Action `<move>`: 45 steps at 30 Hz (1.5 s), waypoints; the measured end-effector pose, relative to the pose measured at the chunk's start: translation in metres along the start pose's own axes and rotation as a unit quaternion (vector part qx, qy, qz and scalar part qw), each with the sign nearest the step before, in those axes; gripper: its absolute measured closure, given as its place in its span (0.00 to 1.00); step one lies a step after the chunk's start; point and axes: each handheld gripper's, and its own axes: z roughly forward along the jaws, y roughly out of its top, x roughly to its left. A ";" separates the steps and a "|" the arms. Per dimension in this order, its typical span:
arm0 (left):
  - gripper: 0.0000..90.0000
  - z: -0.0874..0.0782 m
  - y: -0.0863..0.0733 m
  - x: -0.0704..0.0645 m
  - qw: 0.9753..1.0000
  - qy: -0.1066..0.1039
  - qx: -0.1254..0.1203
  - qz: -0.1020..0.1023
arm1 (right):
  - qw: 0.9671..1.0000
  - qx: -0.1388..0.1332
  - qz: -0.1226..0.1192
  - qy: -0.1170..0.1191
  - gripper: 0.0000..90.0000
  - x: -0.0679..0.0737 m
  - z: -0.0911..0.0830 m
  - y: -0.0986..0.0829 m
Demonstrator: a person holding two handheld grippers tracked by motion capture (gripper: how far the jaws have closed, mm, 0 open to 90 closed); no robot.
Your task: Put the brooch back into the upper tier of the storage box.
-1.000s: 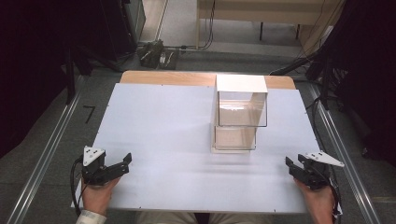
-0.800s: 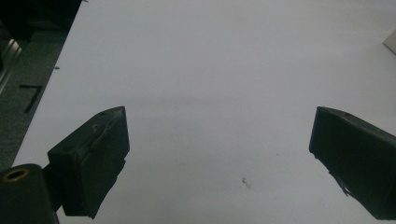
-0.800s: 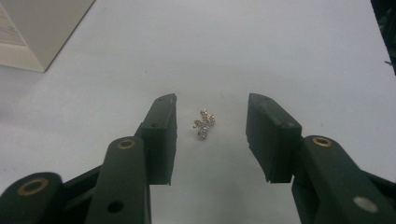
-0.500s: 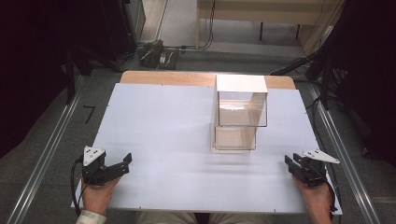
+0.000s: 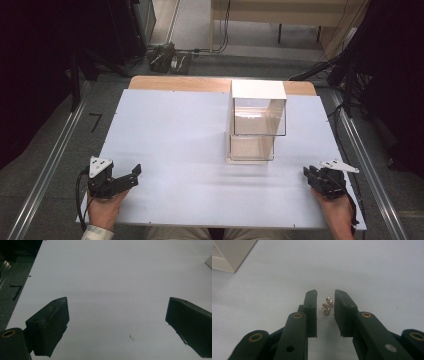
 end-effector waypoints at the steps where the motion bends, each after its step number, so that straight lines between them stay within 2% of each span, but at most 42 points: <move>1: 0.07 0.000 0.000 0.000 1.000 0.000 0.000 0.000 | 1.000 0.001 0.003 0.000 0.79 0.000 0.000 0.000; 15: 0.07 0.000 0.000 0.000 1.000 -0.001 0.000 0.000 | 1.000 0.007 0.004 -0.011 0.95 -0.006 0.003 0.000; 22: 0.07 -0.001 0.000 0.000 1.000 -0.001 -0.001 -0.001 | 1.000 0.007 0.005 -0.009 0.95 -0.007 0.002 0.000; 27: 0.07 0.000 0.000 0.001 1.000 -0.001 -0.001 -0.002 | 1.000 -0.007 0.013 0.000 0.96 -0.007 -0.006 0.003; 37: 0.07 -0.001 0.000 0.001 1.000 0.000 -0.002 -0.001 | 1.000 -0.011 -0.001 0.027 0.96 0.003 -0.020 0.010; 45: 0.07 -0.001 0.000 0.001 1.000 0.001 -0.001 -0.002 | 0.999 -0.011 -0.008 0.038 0.96 0.007 -0.031 0.015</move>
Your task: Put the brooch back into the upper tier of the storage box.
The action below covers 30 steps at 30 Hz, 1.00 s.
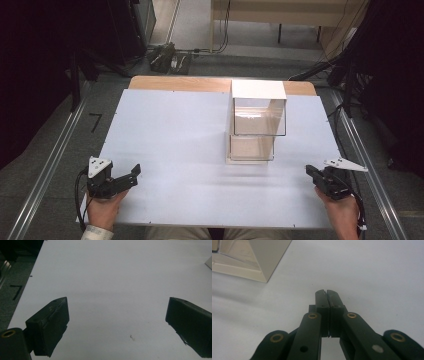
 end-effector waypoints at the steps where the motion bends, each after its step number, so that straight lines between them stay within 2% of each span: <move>1: 0.07 0.000 0.000 0.000 1.000 0.001 0.000 0.000 | 1.000 0.000 -0.002 0.004 0.96 0.000 -0.001 0.000; 10: 0.07 0.000 0.000 0.000 1.000 0.001 0.000 0.000 | 1.000 0.004 -0.010 0.017 0.96 0.006 -0.011 0.006; 16: 0.07 0.000 0.000 0.000 1.000 0.000 0.000 0.001 | 0.999 0.007 -0.024 0.031 0.96 0.013 -0.019 0.012; 30: 0.07 0.001 0.000 0.000 1.000 0.000 0.001 0.002 | 0.999 0.004 -0.038 0.038 0.96 0.019 -0.027 0.019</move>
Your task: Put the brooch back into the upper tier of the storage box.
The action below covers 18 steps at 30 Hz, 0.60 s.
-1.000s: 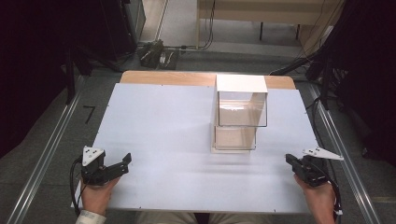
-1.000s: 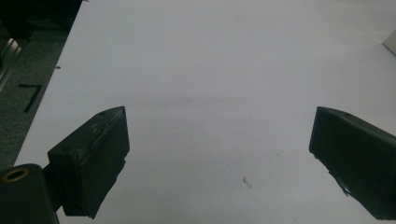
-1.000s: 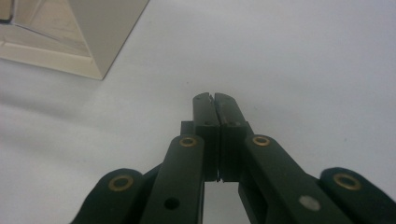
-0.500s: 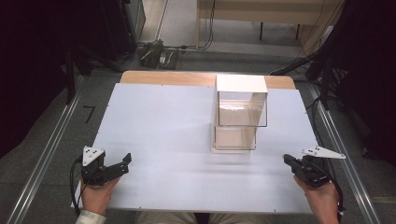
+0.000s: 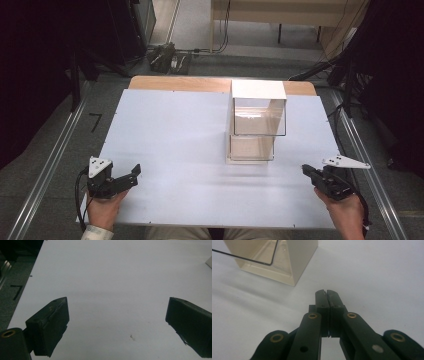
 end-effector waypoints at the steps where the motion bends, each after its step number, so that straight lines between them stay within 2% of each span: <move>1: 0.07 0.000 0.000 0.000 1.000 0.000 0.001 0.000 | 1.000 -0.004 -0.002 0.002 0.96 0.002 -0.002 0.002; 18: 0.07 0.000 0.000 0.000 1.000 0.000 0.001 0.000 | 0.999 -0.032 -0.020 0.025 0.96 0.021 -0.016 0.019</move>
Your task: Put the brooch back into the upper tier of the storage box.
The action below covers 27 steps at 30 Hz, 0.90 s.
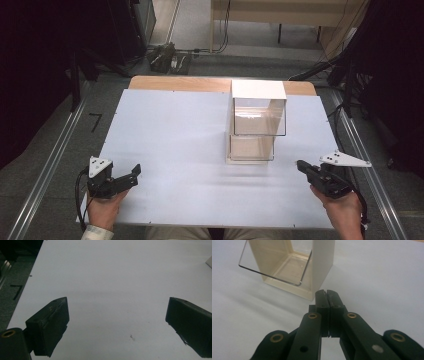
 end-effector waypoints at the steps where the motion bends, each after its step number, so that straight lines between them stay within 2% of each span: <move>1: 0.07 0.000 0.000 0.000 1.000 0.000 0.000 0.000 | 1.000 -0.001 -0.002 0.001 0.96 0.001 0.000 0.001; 27: 0.07 0.000 0.000 0.000 1.000 0.000 0.000 -0.001 | 0.999 -0.034 -0.027 0.023 0.96 0.021 -0.017 0.030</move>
